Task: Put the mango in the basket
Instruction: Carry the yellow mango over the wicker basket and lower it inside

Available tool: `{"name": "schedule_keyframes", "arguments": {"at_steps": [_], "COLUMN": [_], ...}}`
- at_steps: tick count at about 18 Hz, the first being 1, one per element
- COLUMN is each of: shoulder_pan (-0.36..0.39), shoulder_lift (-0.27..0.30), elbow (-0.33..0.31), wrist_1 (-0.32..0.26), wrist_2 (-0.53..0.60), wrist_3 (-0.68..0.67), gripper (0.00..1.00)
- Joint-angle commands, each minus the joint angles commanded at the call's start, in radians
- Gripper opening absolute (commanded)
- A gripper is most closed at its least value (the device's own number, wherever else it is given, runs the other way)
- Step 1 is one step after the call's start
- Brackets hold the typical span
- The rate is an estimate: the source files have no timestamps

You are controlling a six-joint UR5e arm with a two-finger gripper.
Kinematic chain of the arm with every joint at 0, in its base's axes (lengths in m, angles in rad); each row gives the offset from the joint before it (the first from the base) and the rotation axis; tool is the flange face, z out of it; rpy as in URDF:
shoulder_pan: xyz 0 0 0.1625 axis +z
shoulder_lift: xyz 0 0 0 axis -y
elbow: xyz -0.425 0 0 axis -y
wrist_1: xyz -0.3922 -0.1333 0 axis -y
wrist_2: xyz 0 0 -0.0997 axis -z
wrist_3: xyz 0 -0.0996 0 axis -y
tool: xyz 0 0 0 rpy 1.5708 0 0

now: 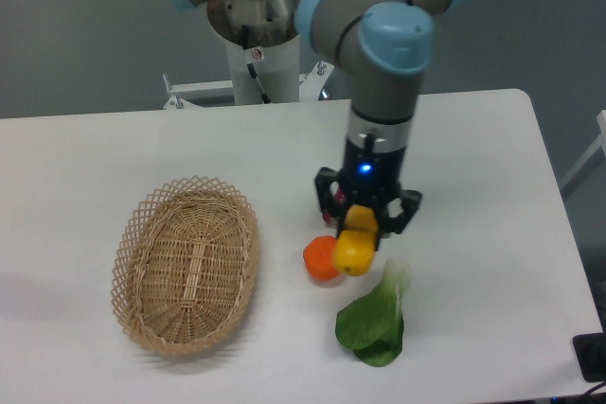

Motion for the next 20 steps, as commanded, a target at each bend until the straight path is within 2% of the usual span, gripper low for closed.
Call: {"name": "schedule_keyframes", "arguments": {"at_steps": [4,9,11,14,18,20], "shoulder_pan": [-0.127,-0.236,-0.26,-0.293,-0.327,-0.329], "shoulder_lift": [-0.048,-0.071,-0.078,-0.129,-0.169,-0.169], "elbow": [-0.002,-0.006,-0.011,-0.012,-0.021,-0.023], "wrist_1": [0.025,0.023,0.023,0.028,0.031,0.031], "wrist_2": [0.071,0.089,0.089,0.095,0.123,0.123], "wrist_3": [-0.15,-0.261,-0.273,-0.275,-0.272,-0.27], "gripper": [0.47,0.47,0.47,0.48,0.48,0.5]}}
